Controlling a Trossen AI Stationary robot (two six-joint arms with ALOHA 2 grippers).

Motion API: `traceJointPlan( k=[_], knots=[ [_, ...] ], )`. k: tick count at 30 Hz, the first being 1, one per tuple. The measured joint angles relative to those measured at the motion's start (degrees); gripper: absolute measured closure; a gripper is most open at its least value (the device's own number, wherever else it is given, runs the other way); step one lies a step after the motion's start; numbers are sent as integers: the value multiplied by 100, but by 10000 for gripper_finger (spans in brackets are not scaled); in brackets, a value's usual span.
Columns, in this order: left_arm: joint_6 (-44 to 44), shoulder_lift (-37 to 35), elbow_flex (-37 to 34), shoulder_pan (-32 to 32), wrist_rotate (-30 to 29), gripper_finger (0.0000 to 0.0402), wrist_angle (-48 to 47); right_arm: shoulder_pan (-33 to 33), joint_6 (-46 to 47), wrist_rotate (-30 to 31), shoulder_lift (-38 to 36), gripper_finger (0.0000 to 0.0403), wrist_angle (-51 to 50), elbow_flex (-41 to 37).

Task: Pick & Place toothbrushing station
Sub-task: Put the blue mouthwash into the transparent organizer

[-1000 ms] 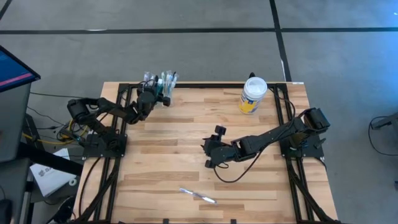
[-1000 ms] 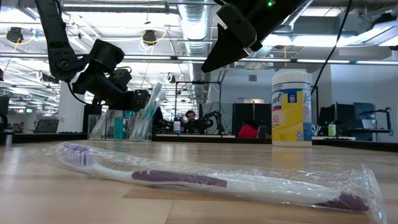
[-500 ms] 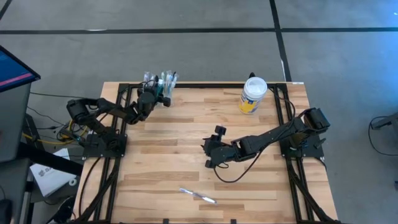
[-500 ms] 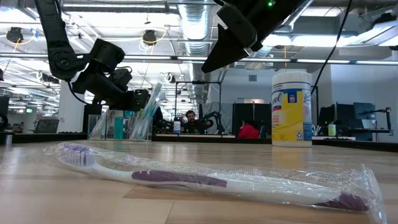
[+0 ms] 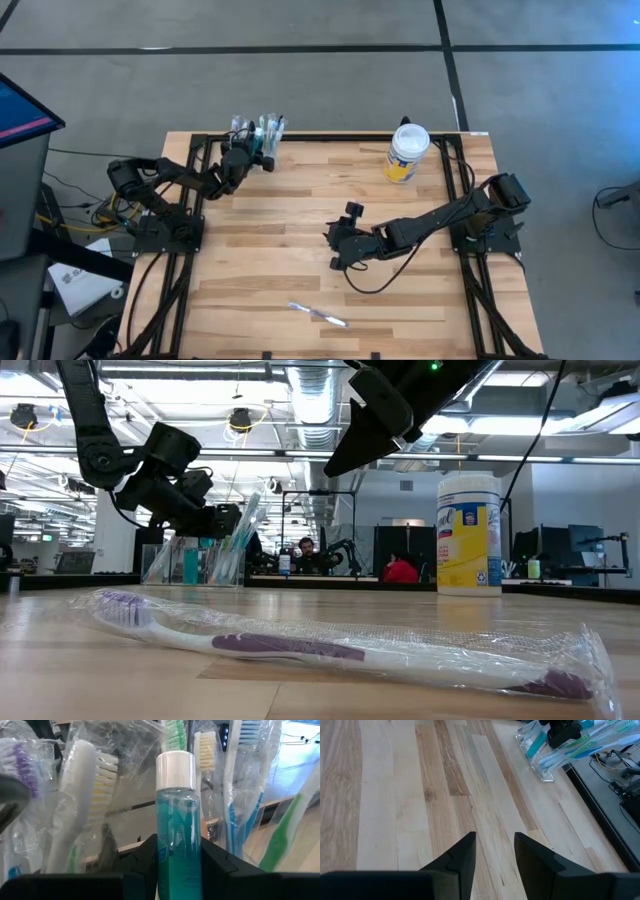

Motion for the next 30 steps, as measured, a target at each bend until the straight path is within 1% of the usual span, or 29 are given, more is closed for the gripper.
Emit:
traceJointPlan(
  k=[12,16,24,30],
  knots=[
    [13,7,-2,0,15,282,2,0,0,0,0,278,0,0],
    [15,7,-2,0,17,282,2,0,0,2,0,278,0,0],
    [15,7,-2,0,7,298,4,0,2,2,0,278,0,0],
    [0,7,-2,0,9,282,6,-2,1,0,0,278,0,0]
  ],
)
